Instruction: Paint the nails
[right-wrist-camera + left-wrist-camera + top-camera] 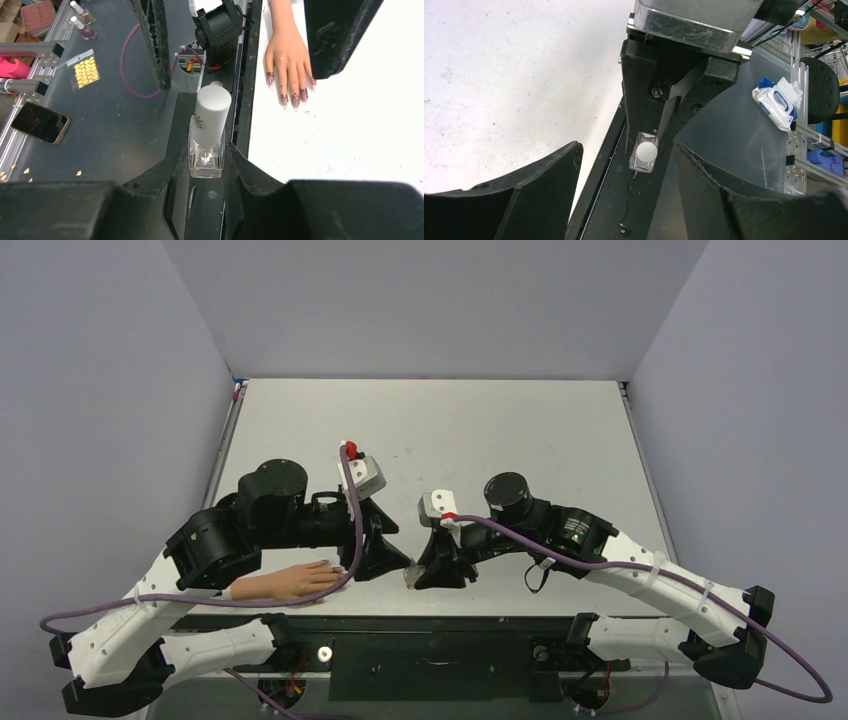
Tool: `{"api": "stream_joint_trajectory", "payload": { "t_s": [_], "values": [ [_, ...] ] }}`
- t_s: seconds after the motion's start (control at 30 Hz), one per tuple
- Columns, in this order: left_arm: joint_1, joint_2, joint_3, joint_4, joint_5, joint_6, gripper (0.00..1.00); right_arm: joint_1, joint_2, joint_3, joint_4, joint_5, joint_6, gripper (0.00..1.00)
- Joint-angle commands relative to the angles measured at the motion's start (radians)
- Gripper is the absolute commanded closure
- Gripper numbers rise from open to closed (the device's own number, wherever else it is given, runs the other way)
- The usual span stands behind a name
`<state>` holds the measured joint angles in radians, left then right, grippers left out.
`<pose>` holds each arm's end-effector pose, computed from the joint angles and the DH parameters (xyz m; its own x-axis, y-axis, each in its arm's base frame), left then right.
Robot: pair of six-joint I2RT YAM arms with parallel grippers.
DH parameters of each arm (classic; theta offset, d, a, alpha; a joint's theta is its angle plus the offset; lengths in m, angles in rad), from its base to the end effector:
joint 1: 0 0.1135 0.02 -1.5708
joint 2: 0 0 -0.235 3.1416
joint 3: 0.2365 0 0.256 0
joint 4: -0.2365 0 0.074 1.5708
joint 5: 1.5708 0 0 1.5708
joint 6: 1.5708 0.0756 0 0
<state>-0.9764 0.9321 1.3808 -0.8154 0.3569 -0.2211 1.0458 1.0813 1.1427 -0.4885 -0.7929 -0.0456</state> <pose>0.0976 -0.1915 0.4123 -0.4062 0.2340 -0.8833 0.8916 0.3134 -0.3269 0.0887 0.2605 0.3434 -0.1649 -0.3485 -0.9227 -0.9408 -0.2254 0.2533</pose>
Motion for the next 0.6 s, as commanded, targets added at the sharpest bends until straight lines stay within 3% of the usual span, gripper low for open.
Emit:
{"api": "stream_joint_trajectory", "payload": {
  "t_s": [0.0, 0.57],
  "values": [
    [-0.004, -0.005, -0.004, 0.007, 0.008, -0.045, 0.37, -0.007, -0.028, 0.048, 0.030, 0.016, -0.025, 1.00],
    [-0.004, 0.005, -0.080, 0.114, 0.089, -0.094, 0.55, -0.007, -0.012, 0.069, 0.023, 0.031, -0.034, 1.00]
  ]
}}
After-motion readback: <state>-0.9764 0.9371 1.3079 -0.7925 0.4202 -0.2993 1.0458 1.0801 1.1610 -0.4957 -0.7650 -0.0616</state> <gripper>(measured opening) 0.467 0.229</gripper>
